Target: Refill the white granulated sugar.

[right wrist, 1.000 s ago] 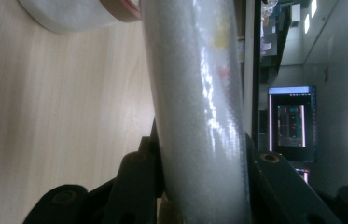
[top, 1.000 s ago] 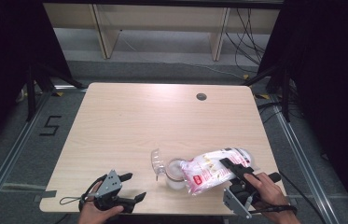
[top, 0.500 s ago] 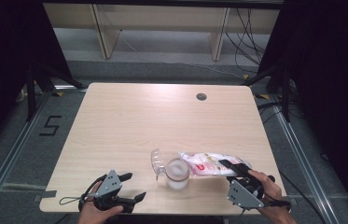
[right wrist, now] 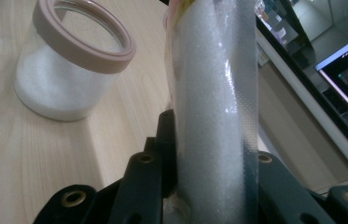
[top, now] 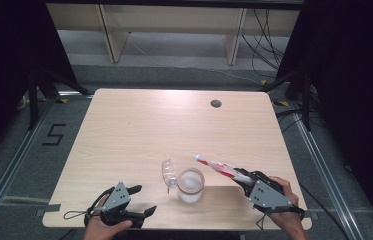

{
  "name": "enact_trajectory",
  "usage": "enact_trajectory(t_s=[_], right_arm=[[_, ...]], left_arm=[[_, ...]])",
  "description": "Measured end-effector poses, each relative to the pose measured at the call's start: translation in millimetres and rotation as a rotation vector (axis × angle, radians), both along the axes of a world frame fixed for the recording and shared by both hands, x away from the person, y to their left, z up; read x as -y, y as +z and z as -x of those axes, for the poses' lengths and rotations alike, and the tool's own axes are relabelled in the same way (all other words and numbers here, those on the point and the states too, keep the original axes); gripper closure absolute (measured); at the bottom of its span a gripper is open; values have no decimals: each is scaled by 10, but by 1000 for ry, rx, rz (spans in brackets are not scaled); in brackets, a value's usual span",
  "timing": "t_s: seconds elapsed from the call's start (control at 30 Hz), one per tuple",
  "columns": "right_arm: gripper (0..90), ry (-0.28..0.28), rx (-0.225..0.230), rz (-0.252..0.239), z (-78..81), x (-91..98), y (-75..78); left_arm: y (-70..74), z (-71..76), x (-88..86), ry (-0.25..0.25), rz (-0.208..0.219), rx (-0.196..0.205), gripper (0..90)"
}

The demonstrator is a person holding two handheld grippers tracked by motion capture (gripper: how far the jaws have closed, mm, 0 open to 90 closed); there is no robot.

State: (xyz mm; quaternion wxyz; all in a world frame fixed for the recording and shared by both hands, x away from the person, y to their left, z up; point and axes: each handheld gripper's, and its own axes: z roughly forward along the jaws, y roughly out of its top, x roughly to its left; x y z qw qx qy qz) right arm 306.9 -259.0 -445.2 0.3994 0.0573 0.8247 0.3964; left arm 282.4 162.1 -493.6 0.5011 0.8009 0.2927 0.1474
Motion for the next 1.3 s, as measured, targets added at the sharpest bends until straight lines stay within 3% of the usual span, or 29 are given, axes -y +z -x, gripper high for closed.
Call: enact_trajectory(t_s=[0.23, 0.43, 0.67, 0.77, 0.9, 0.97, 1.0, 1.03, 1.1, 1.17, 1.27, 1.3], right_arm=[[765, -39, -81, -131, -148, 7, -80], [768, -52, -120, -217, -219, 30, -134], [770, -62, -145, -238, -269, 53, -229], [771, -62, -145, -262, -286, 64, -235], [771, -92, -186, -317, -310, 124, -278], [771, -96, -191, -314, -316, 143, -270], [771, -105, -210, -324, -305, 159, -281], [771, -104, -174, -320, -317, 169, -290], [771, -101, -199, -313, -311, 179, -296], [771, -99, -215, -313, -304, 198, -303], [770, -107, -201, -335, -315, 234, -310], [770, -115, -236, -341, -302, 242, -312]], left_arm=[[-8, -1, 8, 1, 8, 0, 172], [-8, -1, 9, -5, 1, 1, 173], [-4, -2, 3, -1, 2, -1, 172], [-10, 0, 8, 0, 4, -2, 173], [0, 2, 1, 0, 0, 0, 172], [2, 0, -7, 1, -6, 1, 173], [-10, 10, 4, 18, 19, -20, 172], [-10, 11, 6, 17, 18, -19, 173], [0, 1, -1, -3, -4, 3, 173], [-2, 2, 2, -4, 0, -3, 172], [-3, -1, -3, 1, 5, 0, 172], [-2, -2, -5, 1, 5, 3, 172]])
